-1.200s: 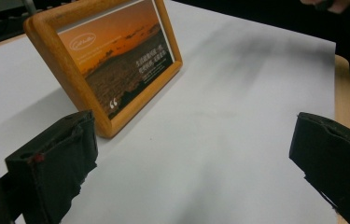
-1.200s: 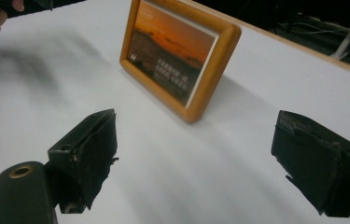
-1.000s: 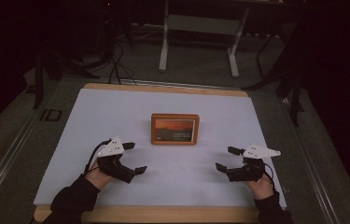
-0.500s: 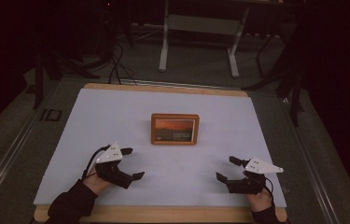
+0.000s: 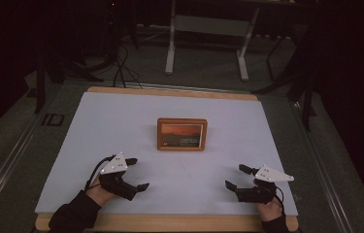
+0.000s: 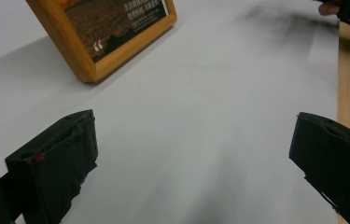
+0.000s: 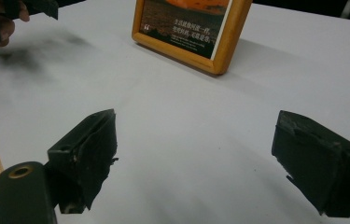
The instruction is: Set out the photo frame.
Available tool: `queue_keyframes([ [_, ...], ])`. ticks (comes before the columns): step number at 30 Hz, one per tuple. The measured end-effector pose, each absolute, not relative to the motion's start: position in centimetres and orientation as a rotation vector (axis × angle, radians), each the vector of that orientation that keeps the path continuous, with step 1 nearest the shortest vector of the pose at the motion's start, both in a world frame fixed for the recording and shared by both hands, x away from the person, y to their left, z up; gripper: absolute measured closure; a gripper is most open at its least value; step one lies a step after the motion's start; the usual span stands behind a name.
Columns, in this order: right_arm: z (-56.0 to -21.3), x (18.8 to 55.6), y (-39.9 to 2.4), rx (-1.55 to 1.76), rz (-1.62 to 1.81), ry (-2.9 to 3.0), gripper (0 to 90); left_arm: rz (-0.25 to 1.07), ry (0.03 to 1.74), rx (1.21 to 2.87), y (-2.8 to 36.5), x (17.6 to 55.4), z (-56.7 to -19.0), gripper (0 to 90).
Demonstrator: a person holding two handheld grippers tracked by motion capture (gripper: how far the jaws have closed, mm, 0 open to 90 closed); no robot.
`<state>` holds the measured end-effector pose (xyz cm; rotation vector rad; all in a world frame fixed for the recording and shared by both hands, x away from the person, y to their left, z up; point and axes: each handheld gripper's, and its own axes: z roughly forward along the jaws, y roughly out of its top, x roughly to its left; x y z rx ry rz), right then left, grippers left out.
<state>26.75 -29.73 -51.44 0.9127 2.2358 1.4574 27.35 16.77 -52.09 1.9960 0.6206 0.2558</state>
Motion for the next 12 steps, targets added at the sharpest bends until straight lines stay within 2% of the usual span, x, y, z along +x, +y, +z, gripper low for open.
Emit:
queue_keyframes([
  [12,-51.7,26.93,-29.74,0.908,1.457,2.231,13.7,0.257,0.602,2.003,16.53,27.28,-52.06,1.6],
])
